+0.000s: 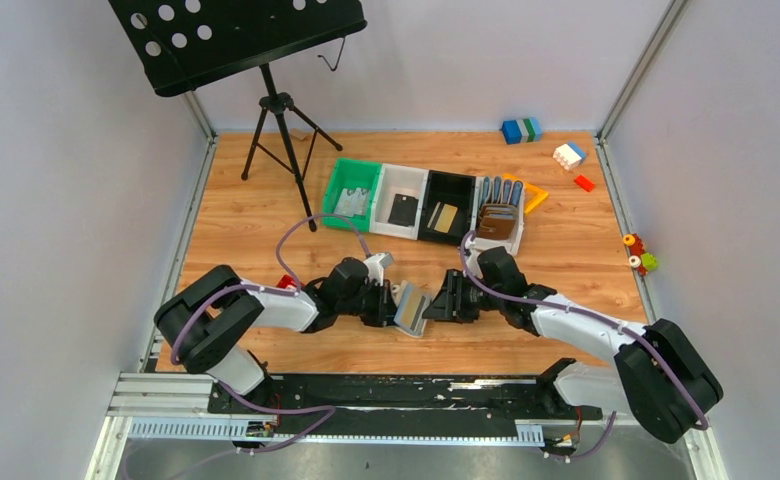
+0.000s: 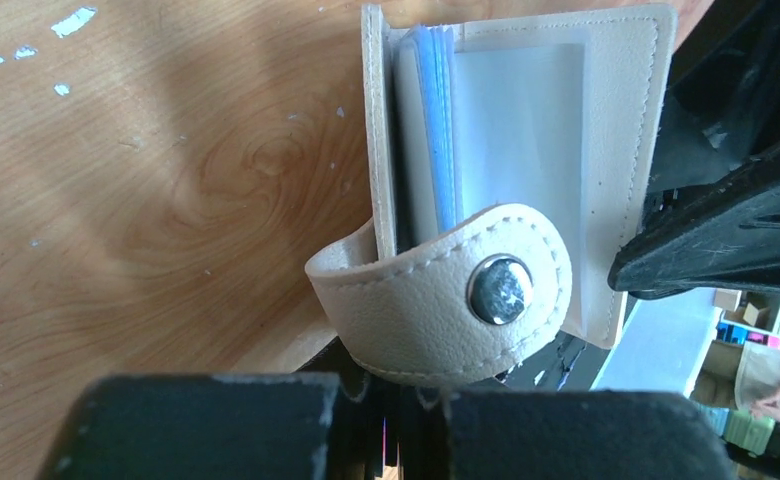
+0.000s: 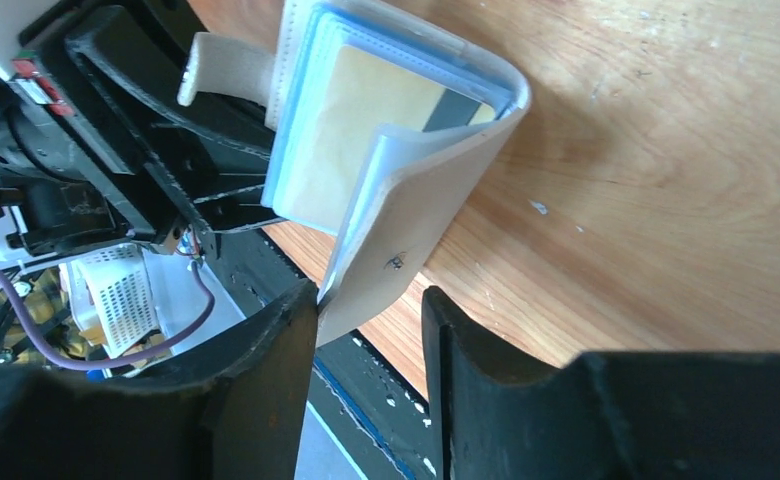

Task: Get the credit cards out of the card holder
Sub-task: Remove the credit card from the card holder.

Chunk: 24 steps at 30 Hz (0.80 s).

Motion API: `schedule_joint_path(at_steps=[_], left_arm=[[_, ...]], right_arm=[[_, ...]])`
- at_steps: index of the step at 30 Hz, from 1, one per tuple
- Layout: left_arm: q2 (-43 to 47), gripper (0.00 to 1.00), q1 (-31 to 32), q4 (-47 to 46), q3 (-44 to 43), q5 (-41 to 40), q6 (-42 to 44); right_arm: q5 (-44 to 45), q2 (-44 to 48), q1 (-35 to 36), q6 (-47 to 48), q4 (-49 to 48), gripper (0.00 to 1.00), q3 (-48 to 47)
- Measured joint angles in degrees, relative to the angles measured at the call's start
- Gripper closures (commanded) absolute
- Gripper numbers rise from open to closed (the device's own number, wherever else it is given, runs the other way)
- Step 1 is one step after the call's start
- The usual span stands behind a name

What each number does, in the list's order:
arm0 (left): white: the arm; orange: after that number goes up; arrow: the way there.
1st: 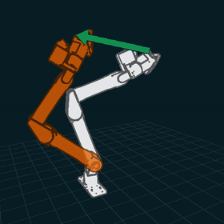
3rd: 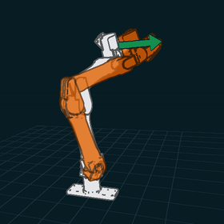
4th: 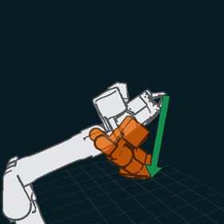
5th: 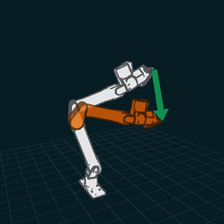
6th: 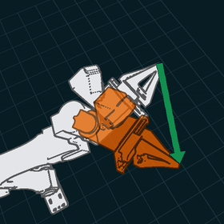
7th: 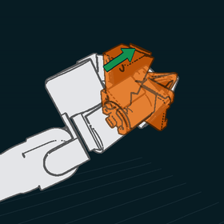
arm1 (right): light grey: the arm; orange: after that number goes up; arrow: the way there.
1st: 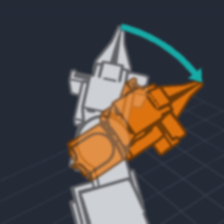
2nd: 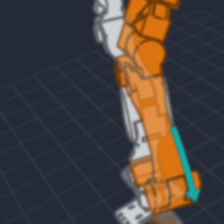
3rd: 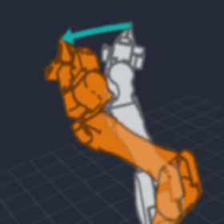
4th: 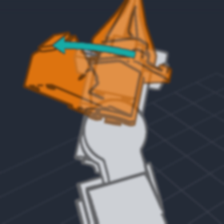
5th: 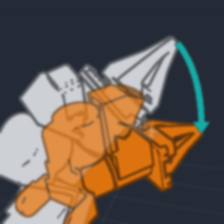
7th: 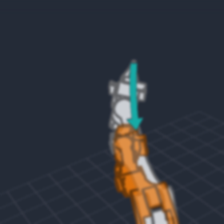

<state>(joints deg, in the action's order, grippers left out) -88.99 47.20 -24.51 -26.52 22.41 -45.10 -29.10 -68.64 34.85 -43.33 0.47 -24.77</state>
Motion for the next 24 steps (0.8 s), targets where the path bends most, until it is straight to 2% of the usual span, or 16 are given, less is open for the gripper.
schedule_joint_path(at_steps=[2,7,11,13,15,24], left_arm=[[0.28,0.99,0.00,-0.26,0.33,0.02,-0.02],[0.72,0.99,0.00,-1.07,1.51,0.00,-0.46],[1.49,0.99,0.02,-1.01,1.84,0.00,-0.57],[1.84,0.99,0.02,-0.98,1.84,0.00,-0.59],[2.23,0.99,0.02,-0.83,1.86,-0.07,-0.57],[2.84,0.99,0.02,-1.33,2.62,-0.20,-1.01]], right_arm=[[0.33,0.07,0.00,0.44,1.05,0.49,-0.04],[1.03,-0.24,0.00,1.25,2.78,0.25,-0.07],[1.70,-0.15,0.00,1.38,3.37,0.16,-0.07],[1.97,0.15,0.00,1.29,3.41,0.16,-0.07],[2.03,0.52,0.00,1.25,3.34,0.20,-0.07],[1.99,-2.84,0.00,-0.22,0.13,0.60,0.17]])
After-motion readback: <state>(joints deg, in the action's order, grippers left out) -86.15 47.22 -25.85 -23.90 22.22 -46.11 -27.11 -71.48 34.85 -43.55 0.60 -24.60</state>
